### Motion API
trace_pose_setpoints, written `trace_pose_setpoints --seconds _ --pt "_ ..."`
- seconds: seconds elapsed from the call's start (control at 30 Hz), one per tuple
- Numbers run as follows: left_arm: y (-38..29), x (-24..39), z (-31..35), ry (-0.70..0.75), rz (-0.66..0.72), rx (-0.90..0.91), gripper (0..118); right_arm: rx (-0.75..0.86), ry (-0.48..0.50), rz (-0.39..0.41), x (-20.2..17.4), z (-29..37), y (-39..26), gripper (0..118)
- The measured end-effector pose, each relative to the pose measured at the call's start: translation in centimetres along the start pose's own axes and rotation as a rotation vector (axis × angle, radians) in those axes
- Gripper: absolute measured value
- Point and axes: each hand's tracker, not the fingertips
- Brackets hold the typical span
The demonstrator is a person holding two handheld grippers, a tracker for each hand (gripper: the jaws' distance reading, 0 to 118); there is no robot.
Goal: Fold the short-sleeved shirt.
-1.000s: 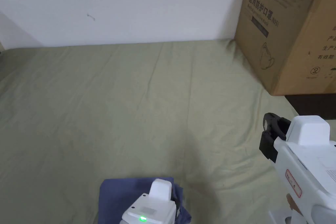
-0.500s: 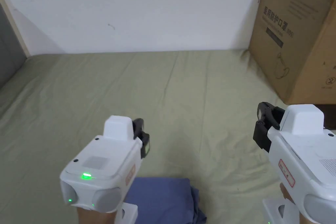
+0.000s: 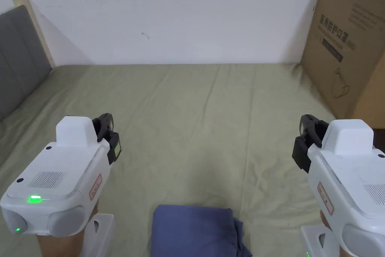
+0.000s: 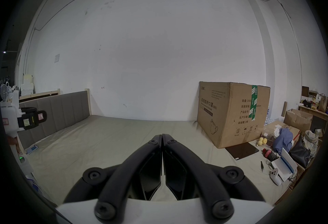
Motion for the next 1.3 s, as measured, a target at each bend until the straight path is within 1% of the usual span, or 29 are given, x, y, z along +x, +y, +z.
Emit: trace_pose_setpoints --seconds 0.17,0.27,0.4,0.53,0.67,0.77,0.83,0.93,1.07,1.1,1.13,1.17,1.2,1.23,1.27,1.3 --pt "-0.2 -0.7 0.2 0.013 0.015 -0.006 0 -0.01 0.007 -0.004 -0.6 -0.6 -0.4 0" --pt "-0.3 -0.9 0.1 0.018 0.028 -0.012 0 -0.032 0.018 -0.001 -1.4 -1.2 -1.7 0" --pt "-0.6 -1.3 0.0 0.021 0.038 -0.022 0 -0.136 0.06 -0.01 -3.3 -2.9 -6.3 0" --pt "-1.2 -1.9 -0.2 0.021 0.053 -0.043 0 -0.264 0.13 -0.023 -6.0 -4.3 -12.4 0" --pt "-2.2 -2.6 -0.4 0.003 0.102 -0.091 0 -0.411 0.174 0.013 -8.9 -5.6 -17.8 0" --pt "-3.3 -3.2 -0.7 0.0 0.115 -0.125 0 -0.513 0.188 0.041 -10.7 -6.7 -21.4 0" --pt "-4.0 -3.5 -0.9 -0.001 0.123 -0.152 0 -0.555 0.188 0.047 -11.4 -7.2 -23.3 0" --pt "-5.3 -4.0 -1.3 -0.027 0.17 -0.222 0 -0.617 0.174 0.038 -12.0 -7.9 -26.1 0" --pt "-7.4 -4.2 -1.5 -0.041 0.223 -0.313 1 -0.594 0.16 0.066 -12.1 -8.2 -27.6 0" --pt "-8.3 -4.2 -1.7 -0.058 0.266 -0.357 5 -0.589 0.167 0.071 -11.9 -8.2 -27.5 0" --pt "-8.9 -4.2 -1.9 -0.07 0.302 -0.405 16 -0.586 0.172 0.065 -11.7 -8.1 -27.6 0" --pt "-10.0 -4.2 -2.3 -0.09 0.345 -0.467 29 -0.581 0.179 0.044 -11.4 -7.9 -27.7 0" --pt "-11.2 -4.2 -2.9 -0.113 0.386 -0.535 48 -0.58 0.183 0.025 -11.2 -8.0 -27.8 0" --pt "-12.2 -4.1 -3.3 -0.129 0.416 -0.596 75 -0.58 0.186 0.024 -11.1 -8.0 -27.7 0" --pt "-13.4 -3.8 -3.8 -0.14 0.443 -0.659 91 -0.58 0.189 0.025 -11.1 -8.0 -27.7 0" --pt "-14.3 -3.5 -4.2 -0.161 0.451 -0.708 101 -0.581 0.192 0.028 -11.1 -7.9 -27.6 0"
